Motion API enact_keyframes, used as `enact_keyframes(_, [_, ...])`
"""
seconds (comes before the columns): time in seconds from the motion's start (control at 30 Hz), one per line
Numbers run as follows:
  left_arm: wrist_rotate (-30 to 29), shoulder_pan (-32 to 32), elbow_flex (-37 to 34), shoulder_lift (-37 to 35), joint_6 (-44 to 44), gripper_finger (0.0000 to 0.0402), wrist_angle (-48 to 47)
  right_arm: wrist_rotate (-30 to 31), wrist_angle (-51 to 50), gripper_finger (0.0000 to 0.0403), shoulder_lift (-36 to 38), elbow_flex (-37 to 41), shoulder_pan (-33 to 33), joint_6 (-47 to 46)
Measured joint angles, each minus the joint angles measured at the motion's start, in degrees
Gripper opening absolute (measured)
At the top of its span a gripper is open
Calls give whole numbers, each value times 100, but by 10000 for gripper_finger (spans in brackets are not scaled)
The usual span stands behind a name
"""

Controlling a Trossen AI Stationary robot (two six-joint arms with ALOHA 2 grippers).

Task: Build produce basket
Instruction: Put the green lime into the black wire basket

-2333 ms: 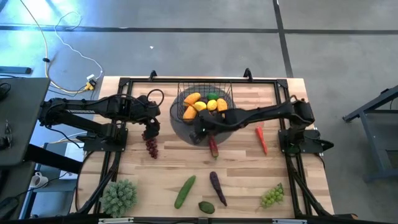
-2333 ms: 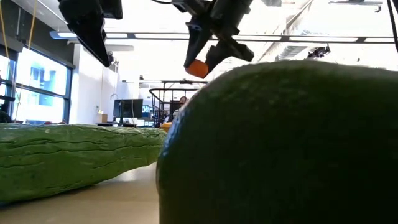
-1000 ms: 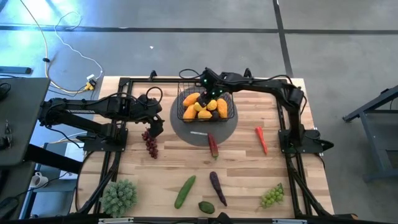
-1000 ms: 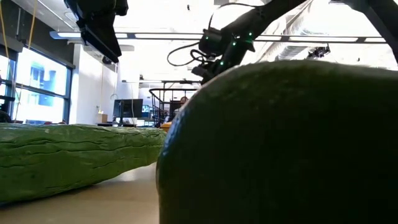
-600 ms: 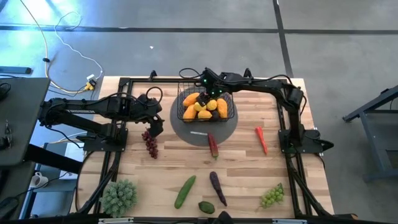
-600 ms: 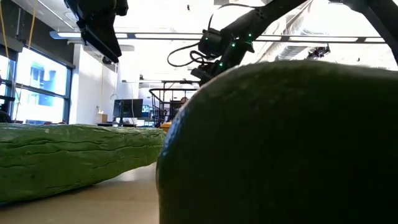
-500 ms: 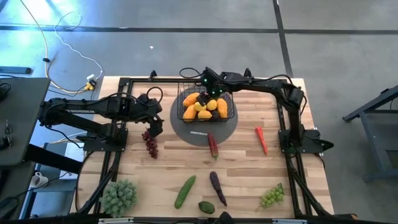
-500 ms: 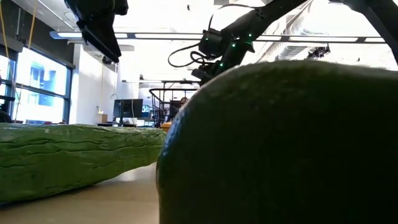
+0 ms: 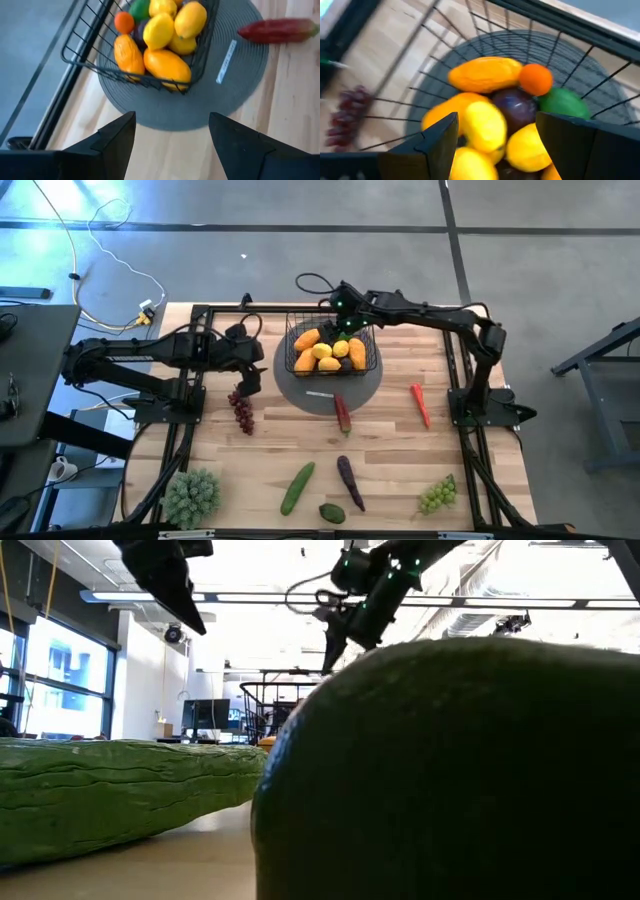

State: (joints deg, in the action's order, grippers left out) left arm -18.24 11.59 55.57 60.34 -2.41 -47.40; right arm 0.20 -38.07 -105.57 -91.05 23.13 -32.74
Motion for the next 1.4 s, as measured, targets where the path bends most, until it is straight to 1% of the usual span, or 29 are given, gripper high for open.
enact_keyframes(0.27, [2, 196, 0, 0, 359, 243, 97, 21, -40, 248, 387, 0, -654, -621])
enact_keyframes(0.37, [4, 195, 0, 0, 302, 243, 99, 61, -45, 248, 502, 0, -981, -833])
enact_keyframes(0.47, [4, 195, 0, 0, 263, 243, 103, 245, -43, 248, 597, 0, -1276, -1106])
enact_keyframes(0.63, [8, 194, 0, 0, 152, 243, 105, 324, -49, 248, 640, 0, -1641, -1518])
enact_keyframes(0.87, [568, 187, 0, 0, 70, 243, 110, 275, -131, 248, 640, 0, -2095, -2126])
enact_keyframes(1.1, [967, 189, 0, 0, -261, 243, 88, 282, -133, 248, 640, 0, -2603, -2519])
enact_keyframes(1.3, [1649, 153, 0, 0, -791, 243, -8, 545, -111, 248, 640, 0, -3103, -2821])
enact_keyframes(1.4, [1694, 3, 0, 0, -1006, 243, -126, 673, -111, 248, 637, 0, -3356, -2892])
